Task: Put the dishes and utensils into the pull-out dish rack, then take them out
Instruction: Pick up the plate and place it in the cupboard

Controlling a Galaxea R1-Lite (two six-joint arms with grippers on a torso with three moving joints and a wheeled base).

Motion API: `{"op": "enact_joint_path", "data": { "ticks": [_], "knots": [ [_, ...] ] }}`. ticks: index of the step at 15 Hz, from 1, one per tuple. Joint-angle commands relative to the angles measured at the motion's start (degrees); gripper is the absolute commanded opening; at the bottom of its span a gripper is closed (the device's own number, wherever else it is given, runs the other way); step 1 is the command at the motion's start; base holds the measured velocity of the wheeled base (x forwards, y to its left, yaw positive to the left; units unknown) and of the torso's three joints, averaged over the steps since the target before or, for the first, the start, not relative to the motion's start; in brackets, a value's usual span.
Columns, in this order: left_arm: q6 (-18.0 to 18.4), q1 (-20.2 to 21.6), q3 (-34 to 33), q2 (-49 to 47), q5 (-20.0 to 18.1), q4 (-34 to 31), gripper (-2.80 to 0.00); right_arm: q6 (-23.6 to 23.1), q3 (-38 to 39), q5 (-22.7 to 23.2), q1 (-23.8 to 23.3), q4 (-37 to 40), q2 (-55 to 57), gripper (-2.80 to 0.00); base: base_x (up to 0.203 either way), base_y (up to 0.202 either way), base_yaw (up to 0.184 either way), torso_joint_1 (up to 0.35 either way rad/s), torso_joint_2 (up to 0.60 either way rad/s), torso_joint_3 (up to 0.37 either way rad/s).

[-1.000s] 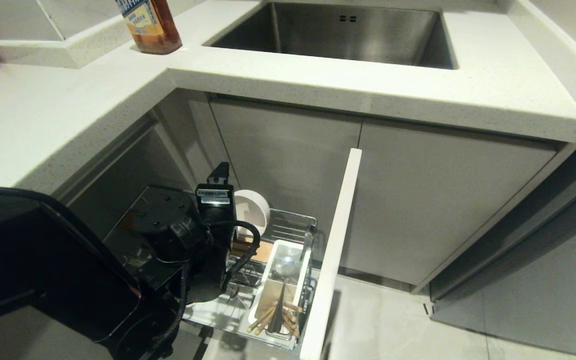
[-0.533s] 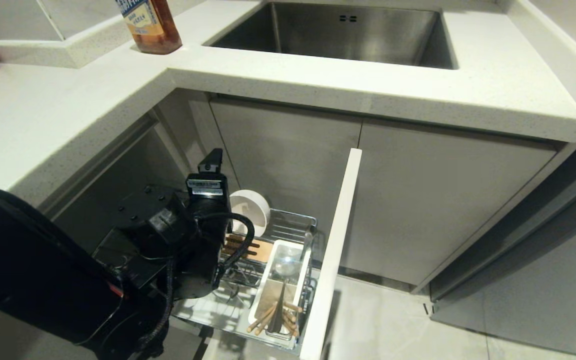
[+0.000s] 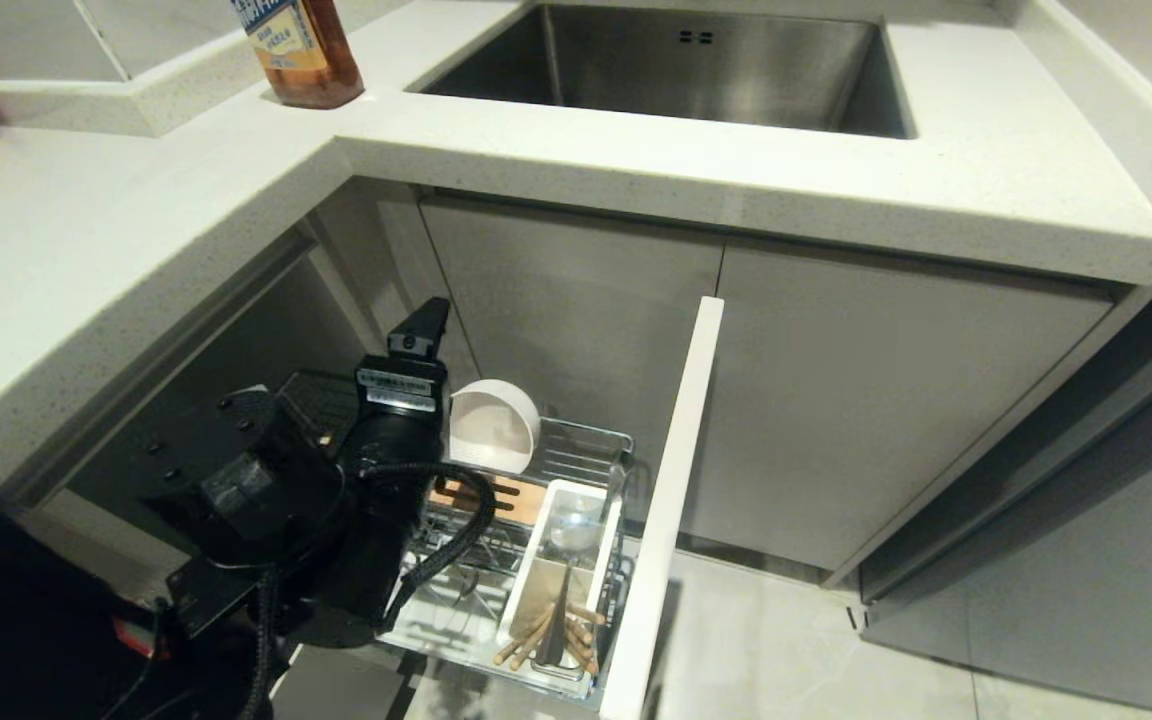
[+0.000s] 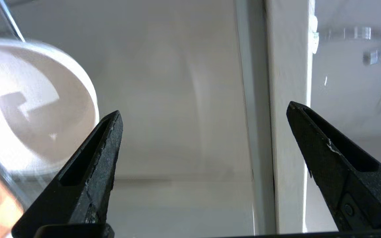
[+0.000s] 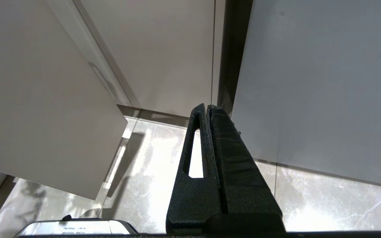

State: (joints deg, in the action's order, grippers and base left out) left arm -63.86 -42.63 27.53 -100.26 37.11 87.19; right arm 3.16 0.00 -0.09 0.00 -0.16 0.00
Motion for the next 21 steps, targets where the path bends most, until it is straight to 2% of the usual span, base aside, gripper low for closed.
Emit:
{"op": "enact_joint_path", "data": {
  "ticks": [1, 3, 5, 8, 11, 12, 14, 15, 16, 18, 21],
  "knots": [
    [1.1, -2.0, -0.9, 2.1, 0.2, 0.5, -2.8, 0.0, 0.0, 0.0, 0.0, 0.0, 0.1, -2.8, 0.0, 0.0, 0.0, 0.0, 0.0, 0.0],
    [3.9, -3.7, -1.0, 2.7, -0.4, 0.5, -2.8, 0.0, 0.0, 0.0, 0.0, 0.0, 0.1, -2.8, 0.0, 0.0, 0.0, 0.0, 0.0, 0.0],
    [9.0, -4.2, -1.4, 3.2, -4.5, 0.5, -2.8, 0.0, 0.0, 0.0, 0.0, 0.0, 0.0, -2.8, 0.0, 0.0, 0.0, 0.0, 0.0, 0.0],
    [21.1, -4.2, -1.2, 3.6, -9.7, 0.5, -2.8, 0.0, 0.0, 0.0, 0.0, 0.0, 0.0, -2.8, 0.0, 0.0, 0.0, 0.0, 0.0, 0.0],
    [31.8, -3.8, -1.4, 4.6, -16.8, 0.5, -2.8, 0.0, 0.0, 0.0, 0.0, 0.0, 0.0, -2.8, 0.0, 0.0, 0.0, 0.0, 0.0, 0.0],
    [38.0, -3.7, -1.4, 5.0, -18.5, 0.5, -2.8, 0.0, 0.0, 0.0, 0.0, 0.0, 0.0, -2.8, 0.0, 0.0, 0.0, 0.0, 0.0, 0.0],
    [54.2, -3.8, -0.3, 6.2, -20.8, 0.5, -2.8, 0.0, 0.0, 0.0, 0.0, 0.0, 0.1, -2.8, 0.0, 0.0, 0.0, 0.0, 0.0, 0.0],
    [59.6, -3.9, 2.0, 7.0, -21.2, 0.5, -2.8, 0.0, 0.0, 0.0, 0.0, 0.0, 0.0, -2.8, 0.0, 0.0, 0.0, 0.0, 0.0, 0.0],
    [63.0, -4.0, 6.2, 7.6, -21.3, 0.5, -2.8, 0.0, 0.0, 0.0, 0.0, 0.0, 0.0, -2.8, 0.0, 0.0, 0.0, 0.0, 0.0, 0.0],
    [68.0, -4.0, 15.2, 8.7, -20.9, -1.3, -2.8, 0.0, 0.0, 0.0, 0.0, 0.0, 0.0, -2.8, 0.0, 0.0, 0.0, 0.0, 0.0, 0.0],
    [75.0, -3.1, 30.6, 10.7, -18.7, -10.0, -2.8, 0.0, 0.0, 0.0, 0.0, 0.0, 0.0, -2.8, 0.0, 0.0, 0.0, 0.0, 0.0, 0.0]
  ]
}}
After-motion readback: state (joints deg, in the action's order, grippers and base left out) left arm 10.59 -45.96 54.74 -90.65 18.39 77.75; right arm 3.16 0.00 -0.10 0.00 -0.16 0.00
